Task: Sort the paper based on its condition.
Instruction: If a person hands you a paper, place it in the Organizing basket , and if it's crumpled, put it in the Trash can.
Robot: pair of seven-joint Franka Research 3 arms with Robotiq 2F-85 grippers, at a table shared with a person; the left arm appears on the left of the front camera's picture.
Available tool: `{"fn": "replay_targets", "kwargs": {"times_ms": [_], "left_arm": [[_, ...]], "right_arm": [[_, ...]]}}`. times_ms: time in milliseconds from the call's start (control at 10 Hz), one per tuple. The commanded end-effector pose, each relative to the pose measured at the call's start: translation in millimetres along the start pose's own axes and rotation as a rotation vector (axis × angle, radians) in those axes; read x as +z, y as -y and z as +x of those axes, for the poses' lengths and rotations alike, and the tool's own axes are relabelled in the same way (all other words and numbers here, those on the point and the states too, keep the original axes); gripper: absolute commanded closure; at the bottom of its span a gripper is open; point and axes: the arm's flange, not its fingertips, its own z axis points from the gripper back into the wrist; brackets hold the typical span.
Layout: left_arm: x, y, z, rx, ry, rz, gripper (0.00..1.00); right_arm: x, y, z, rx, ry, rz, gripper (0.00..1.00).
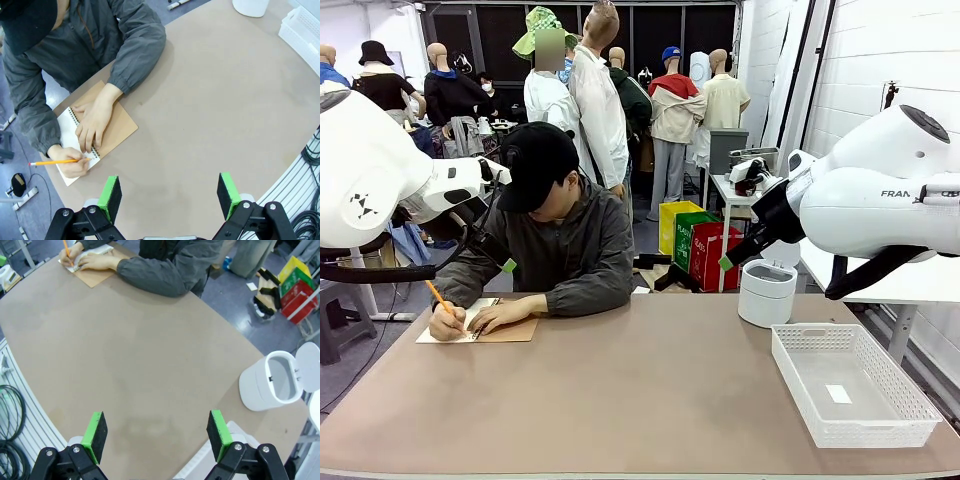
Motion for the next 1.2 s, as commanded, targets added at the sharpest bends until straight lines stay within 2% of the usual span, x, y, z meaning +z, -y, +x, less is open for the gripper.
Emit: {"fn": "replay_targets", "kwargs": {"times_ms": [0,1100], "left_arm": [[0.6,-0.6,0.1,-0.001,-0.003,0.003,0.0],[0.6,-0.6,0.1,-0.001,-0.003,0.003,0.0]], "right_arm": [[0.0,0.1,0.2,-0.001,0.001,0.005,0.0],[0.0,0.1,0.2,-0.001,0.001,0.005,0.0]]}}
